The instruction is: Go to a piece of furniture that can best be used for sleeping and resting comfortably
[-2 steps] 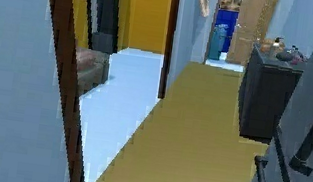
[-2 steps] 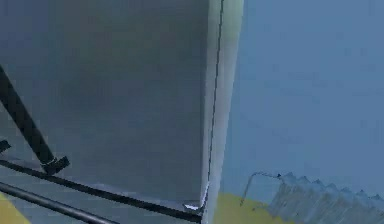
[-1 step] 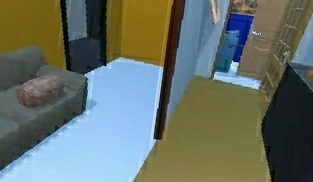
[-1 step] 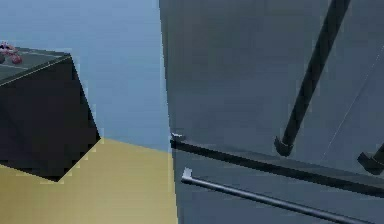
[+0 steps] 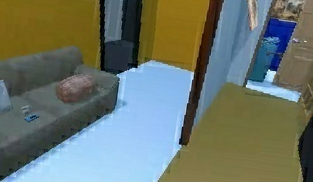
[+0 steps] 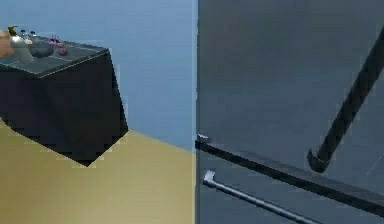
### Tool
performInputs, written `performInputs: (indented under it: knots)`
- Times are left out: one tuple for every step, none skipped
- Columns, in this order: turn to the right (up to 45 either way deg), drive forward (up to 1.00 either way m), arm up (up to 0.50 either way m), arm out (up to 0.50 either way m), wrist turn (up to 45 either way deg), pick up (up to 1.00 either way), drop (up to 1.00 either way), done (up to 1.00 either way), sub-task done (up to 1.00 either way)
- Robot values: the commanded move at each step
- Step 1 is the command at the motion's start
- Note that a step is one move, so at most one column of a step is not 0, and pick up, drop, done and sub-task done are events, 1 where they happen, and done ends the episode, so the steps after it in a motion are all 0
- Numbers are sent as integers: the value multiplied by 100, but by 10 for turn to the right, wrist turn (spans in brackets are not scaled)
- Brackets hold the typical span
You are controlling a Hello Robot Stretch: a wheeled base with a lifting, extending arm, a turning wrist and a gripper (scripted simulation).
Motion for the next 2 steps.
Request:
performInputs:
  knots:
    - [0,100,0,0,0,0,0,0,0]
    - [-30,0,0,0,0,0,0,0,0]
